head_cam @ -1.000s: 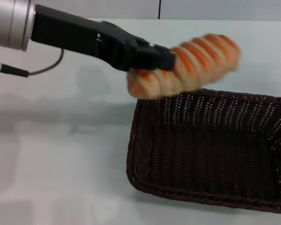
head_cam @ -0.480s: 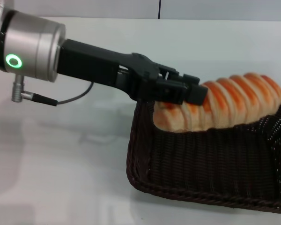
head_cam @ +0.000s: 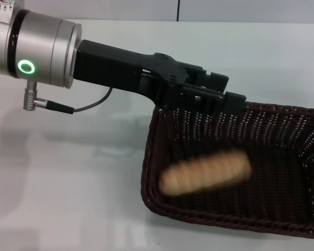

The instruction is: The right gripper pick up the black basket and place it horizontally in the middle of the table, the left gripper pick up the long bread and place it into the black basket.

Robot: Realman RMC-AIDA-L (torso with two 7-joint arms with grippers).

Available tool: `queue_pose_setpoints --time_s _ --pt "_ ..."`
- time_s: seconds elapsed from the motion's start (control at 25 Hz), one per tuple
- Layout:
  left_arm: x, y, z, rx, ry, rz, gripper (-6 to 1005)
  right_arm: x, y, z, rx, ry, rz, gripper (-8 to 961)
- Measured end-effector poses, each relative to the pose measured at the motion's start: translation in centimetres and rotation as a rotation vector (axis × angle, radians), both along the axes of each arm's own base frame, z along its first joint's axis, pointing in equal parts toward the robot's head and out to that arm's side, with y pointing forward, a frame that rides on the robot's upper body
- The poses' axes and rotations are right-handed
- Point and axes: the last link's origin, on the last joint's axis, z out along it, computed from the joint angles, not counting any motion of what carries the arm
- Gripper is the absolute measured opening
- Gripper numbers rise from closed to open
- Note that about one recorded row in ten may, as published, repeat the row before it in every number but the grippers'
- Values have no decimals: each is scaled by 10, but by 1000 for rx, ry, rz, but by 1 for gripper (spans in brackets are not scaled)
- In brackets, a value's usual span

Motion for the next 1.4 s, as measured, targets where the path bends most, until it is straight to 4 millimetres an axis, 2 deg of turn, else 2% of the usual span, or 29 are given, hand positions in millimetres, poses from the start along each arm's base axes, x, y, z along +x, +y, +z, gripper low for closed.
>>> queue_pose_setpoints --time_s 0.28,0.32,0.48,0.64,0.68,0.72,0.88,0.96,1.0,1.04,1.08,1.16,1.2,1.28,1.36,1.4 --pt "-4 9 5 101 -22 24 734 -3 2 -1 -5 -1 10 365" --pt "-10 16 11 199 -34 48 765 -4 2 -2 -6 -1 12 365" --pt "-32 34 19 458 -28 122 763 -6 3 -2 -6 2 17 365" --pt "-54 52 22 645 5 228 760 -7 4 -2 -4 10 21 365" --pt "-54 52 22 645 5 228 760 -8 4 -2 -4 11 23 365" --pt "-71 64 25 774 41 293 759 -8 5 -2 -3 12 26 365" --pt "-73 66 26 797 49 302 757 -10 7 -2 -5 11 31 365" --pt "-81 71 28 863 72 327 756 -11 7 -2 -7 12 33 365" --pt "-106 87 30 1101 199 379 755 -12 8 -3 -9 12 34 365" --pt "-117 92 30 1206 269 394 755 -12 8 -3 -10 13 35 365" --pt "-117 92 30 1206 269 394 755 -13 9 -3 -11 13 37 365" --pt "-133 96 32 1370 392 421 755 -13 10 -3 -12 14 38 365" --pt "-133 96 32 1370 392 421 755 -14 10 -4 -13 15 40 365" --pt "-141 97 29 1478 489 419 755 -15 11 -4 -13 16 42 365" --pt "-141 97 29 1478 489 419 755 -15 12 -4 -14 15 43 365" --pt "-146 97 24 1609 588 386 755 -16 12 -4 -15 15 44 365"
